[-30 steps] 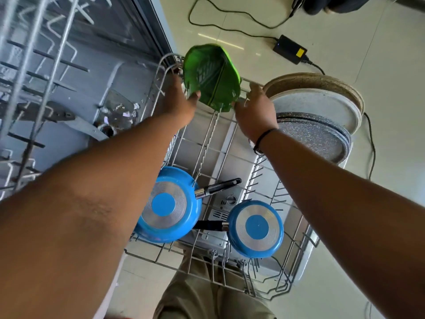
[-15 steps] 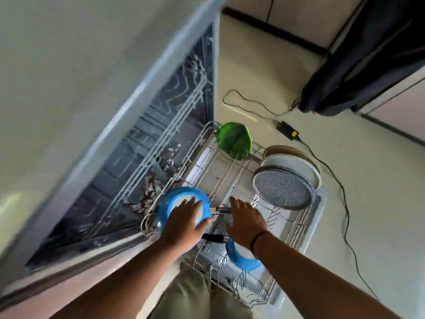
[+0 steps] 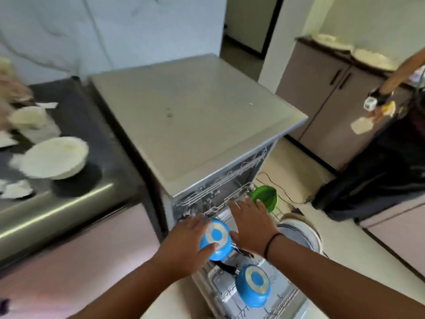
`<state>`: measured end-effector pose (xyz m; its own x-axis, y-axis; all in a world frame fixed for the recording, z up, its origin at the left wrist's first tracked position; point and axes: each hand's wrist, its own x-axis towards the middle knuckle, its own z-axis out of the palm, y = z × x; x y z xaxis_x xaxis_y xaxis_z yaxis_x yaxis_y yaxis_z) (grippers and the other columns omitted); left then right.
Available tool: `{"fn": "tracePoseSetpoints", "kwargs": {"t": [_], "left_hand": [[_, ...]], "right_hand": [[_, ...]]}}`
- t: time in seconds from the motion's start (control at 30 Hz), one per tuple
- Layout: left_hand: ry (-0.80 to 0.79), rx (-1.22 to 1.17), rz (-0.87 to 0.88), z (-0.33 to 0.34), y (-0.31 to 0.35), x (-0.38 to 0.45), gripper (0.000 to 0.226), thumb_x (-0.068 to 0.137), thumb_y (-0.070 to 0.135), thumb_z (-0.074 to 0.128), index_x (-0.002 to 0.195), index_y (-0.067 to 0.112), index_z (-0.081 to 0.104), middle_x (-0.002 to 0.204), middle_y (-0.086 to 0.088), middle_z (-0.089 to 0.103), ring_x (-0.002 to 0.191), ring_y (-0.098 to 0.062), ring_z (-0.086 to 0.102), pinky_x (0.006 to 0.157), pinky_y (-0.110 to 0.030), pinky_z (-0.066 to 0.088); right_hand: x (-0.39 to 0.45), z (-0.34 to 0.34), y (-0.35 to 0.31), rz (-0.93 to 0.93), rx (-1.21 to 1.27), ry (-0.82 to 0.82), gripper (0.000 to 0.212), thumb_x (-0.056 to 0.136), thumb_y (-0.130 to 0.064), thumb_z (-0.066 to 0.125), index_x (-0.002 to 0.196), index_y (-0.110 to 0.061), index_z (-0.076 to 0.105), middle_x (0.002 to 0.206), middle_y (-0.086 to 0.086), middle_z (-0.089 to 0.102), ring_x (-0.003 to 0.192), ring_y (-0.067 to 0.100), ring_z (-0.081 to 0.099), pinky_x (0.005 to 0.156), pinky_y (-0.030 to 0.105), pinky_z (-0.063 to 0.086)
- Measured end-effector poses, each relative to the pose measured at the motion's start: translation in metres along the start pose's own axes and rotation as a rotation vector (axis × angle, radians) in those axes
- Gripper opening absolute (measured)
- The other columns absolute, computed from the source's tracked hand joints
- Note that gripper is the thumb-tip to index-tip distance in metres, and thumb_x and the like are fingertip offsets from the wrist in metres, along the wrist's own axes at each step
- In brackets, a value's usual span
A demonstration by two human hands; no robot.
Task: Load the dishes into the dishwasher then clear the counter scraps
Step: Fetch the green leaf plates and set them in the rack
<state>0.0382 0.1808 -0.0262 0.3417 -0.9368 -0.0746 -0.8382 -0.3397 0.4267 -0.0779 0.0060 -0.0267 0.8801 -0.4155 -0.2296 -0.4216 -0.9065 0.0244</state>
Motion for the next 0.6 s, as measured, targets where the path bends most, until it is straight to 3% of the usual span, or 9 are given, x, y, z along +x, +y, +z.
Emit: {"fn": "tracePoseSetpoints", "kwargs": {"t": [0.2, 0.33, 0.6], "left_hand": [[0.146, 0.09, -0.155, -0.068, -0.042, -0.157, 0.068, 0.092, 0.06, 0.038, 0.151, 0.031, 0.019, 0.16, 0.003, 0.017, 0.146, -0.016, 0.016, 0.116, -0.028, 0.01], [0.265, 0.091, -0.427, -0.113, -0.091, -0.288, 0.07, 0.093, 0.062, 0.037, 0.152, 0.032, 0.013, 0.161, 0.008, 0.008, 0.148, -0.014, 0.004, 0.119, -0.034, 0.006], [0.535, 0.096, -0.792, -0.163, -0.147, -0.444, 0.07, 0.092, 0.061, 0.041, 0.15, 0.027, 0.023, 0.159, 0.001, 0.021, 0.146, -0.013, 0.015, 0.117, -0.029, 0.013]], "right_hand": [[-0.029, -0.05, -0.158, -0.175, -0.035, 0.099, 0.077, 0.084, -0.053, 0.053, 0.147, -0.022, 0.023, 0.146, 0.008, 0.039, 0.14, 0.03, 0.025, 0.113, 0.046, 0.022], [-0.039, -0.083, -0.288, -0.4, -0.02, 0.175, 0.081, 0.084, -0.059, 0.05, 0.149, -0.02, 0.022, 0.147, 0.005, 0.039, 0.138, 0.027, 0.029, 0.112, 0.041, 0.028], [-0.041, -0.149, -0.466, -0.672, 0.081, 0.241, 0.071, 0.082, -0.057, 0.053, 0.142, -0.024, 0.031, 0.138, 0.001, 0.047, 0.131, 0.024, 0.035, 0.107, 0.039, 0.035]]}}
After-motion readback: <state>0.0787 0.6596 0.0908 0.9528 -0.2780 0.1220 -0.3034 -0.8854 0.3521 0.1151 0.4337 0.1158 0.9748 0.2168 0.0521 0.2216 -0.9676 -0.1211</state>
